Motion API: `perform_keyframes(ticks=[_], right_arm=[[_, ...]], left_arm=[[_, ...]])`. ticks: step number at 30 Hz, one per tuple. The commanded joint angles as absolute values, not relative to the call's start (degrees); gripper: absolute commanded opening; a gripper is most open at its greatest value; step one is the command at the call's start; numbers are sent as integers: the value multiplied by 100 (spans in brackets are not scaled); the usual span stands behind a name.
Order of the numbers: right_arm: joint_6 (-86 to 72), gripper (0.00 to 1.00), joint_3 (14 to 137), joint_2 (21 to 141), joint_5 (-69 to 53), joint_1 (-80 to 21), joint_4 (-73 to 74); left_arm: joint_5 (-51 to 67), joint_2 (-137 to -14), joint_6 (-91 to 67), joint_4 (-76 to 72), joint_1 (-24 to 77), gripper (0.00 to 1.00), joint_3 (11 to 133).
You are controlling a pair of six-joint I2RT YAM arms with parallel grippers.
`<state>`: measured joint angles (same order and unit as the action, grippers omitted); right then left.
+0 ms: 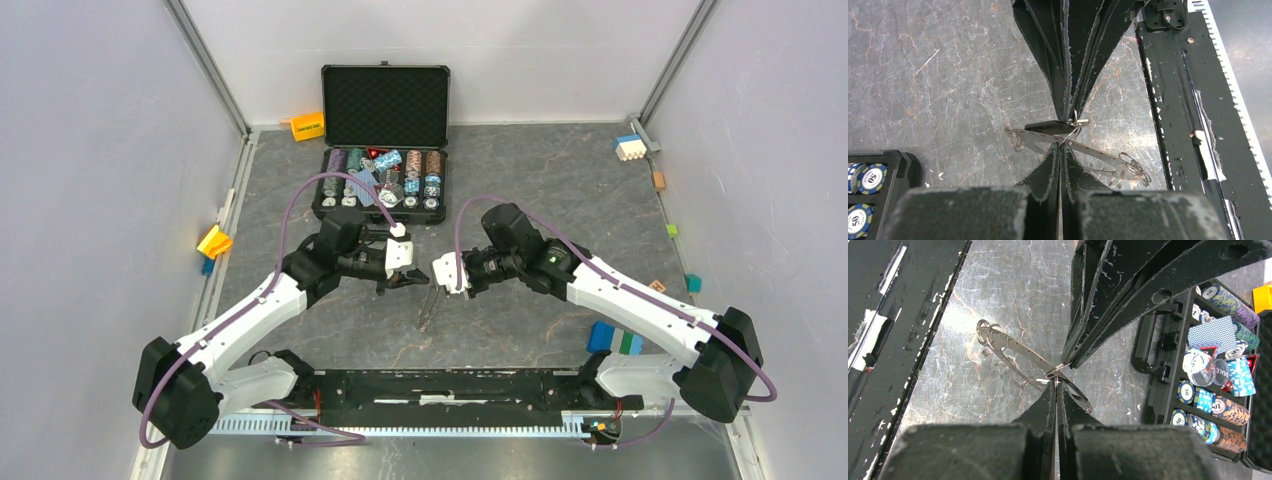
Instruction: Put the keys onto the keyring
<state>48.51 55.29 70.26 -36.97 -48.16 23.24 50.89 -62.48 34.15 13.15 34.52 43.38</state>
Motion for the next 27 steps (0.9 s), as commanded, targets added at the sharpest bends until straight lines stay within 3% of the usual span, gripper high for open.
perform_keyframes(ticks=[1,27], right_arm=[[4979,0,5578,6961,-3718,-4852,2320],[4624,0,5528,6996,-3386,-4852,1997]], left_arm=[[5006,-6222,3448,1081,3472,2,4465],[5064,-6200,2945,748,3474,2,4434]])
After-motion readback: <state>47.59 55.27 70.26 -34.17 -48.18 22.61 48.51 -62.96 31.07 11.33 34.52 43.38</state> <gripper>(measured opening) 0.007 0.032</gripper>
